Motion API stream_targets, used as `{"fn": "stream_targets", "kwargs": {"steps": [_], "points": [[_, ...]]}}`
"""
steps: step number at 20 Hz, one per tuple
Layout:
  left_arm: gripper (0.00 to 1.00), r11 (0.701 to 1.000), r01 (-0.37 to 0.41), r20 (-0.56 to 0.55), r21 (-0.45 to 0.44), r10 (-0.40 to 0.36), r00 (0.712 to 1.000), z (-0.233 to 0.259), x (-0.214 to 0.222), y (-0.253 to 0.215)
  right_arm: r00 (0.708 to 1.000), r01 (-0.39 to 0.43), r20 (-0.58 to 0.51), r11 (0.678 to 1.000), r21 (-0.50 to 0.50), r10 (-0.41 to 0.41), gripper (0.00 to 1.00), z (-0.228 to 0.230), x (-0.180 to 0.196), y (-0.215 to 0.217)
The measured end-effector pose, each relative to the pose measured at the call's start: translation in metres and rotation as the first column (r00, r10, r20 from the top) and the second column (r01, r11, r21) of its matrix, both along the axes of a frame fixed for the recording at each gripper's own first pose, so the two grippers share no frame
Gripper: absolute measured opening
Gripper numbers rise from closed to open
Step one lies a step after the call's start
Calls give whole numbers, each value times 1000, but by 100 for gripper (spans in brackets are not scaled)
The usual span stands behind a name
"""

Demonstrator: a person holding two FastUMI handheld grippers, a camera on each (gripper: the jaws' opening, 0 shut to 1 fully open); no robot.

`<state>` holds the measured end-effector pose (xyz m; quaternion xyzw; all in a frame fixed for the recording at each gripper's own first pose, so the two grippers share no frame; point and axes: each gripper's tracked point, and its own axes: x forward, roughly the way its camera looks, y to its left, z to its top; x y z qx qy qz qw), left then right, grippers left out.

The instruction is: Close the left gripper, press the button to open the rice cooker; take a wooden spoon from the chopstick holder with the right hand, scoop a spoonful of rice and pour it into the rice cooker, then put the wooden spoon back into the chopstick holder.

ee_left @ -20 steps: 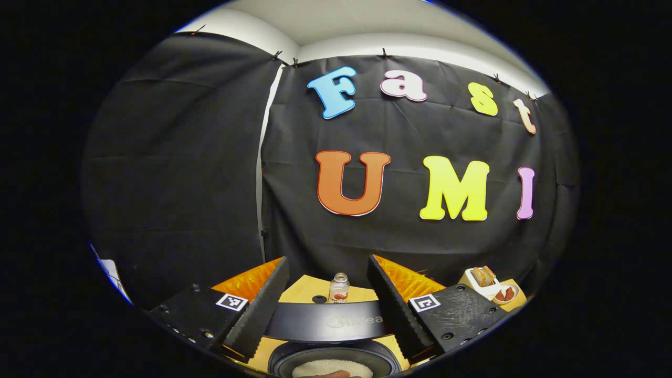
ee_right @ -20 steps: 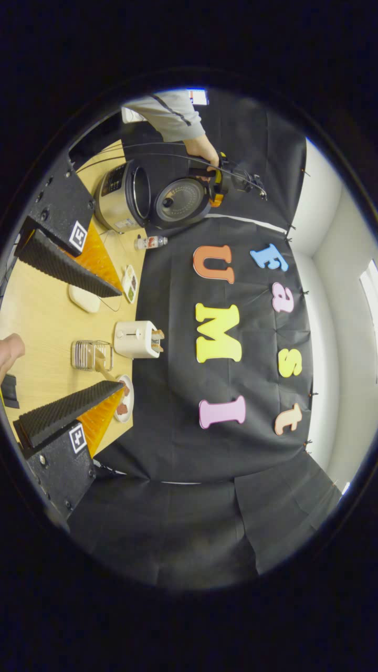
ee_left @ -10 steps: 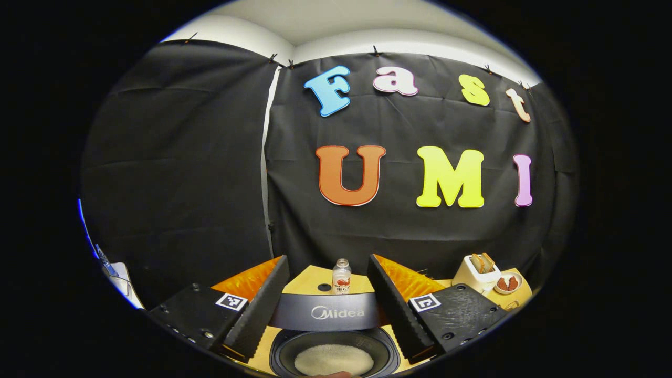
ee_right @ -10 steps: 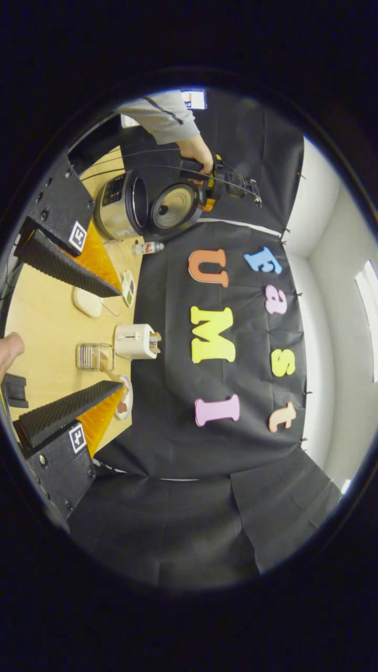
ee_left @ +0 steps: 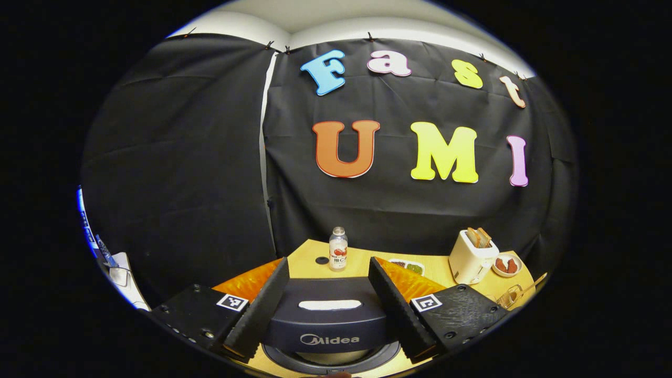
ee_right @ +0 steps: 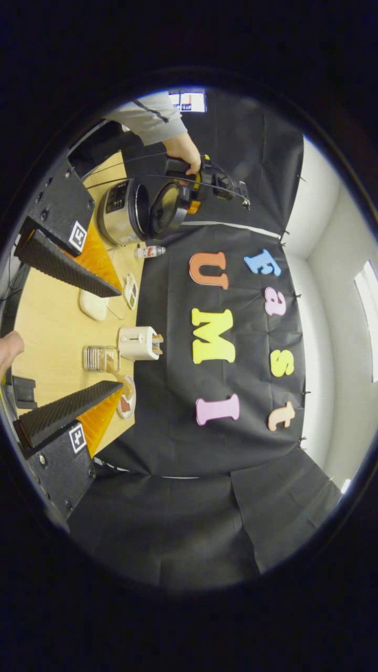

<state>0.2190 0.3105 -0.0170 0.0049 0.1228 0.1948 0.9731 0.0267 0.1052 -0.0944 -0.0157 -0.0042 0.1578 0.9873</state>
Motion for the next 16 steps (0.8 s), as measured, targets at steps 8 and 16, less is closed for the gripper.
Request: {"fn": "stream_targets", "kwargs": {"steps": [8,16], "points": [[98,999,2,-65,-32,-4,998,-63,-35,-18,1000,-15,1,999,-28,15,100,-2,-16,12],[98,999,-11,-81,-47,7,997,-98,-48,-23,999,-32,-22,999,-6,32,100,-8,-15,25]]}}
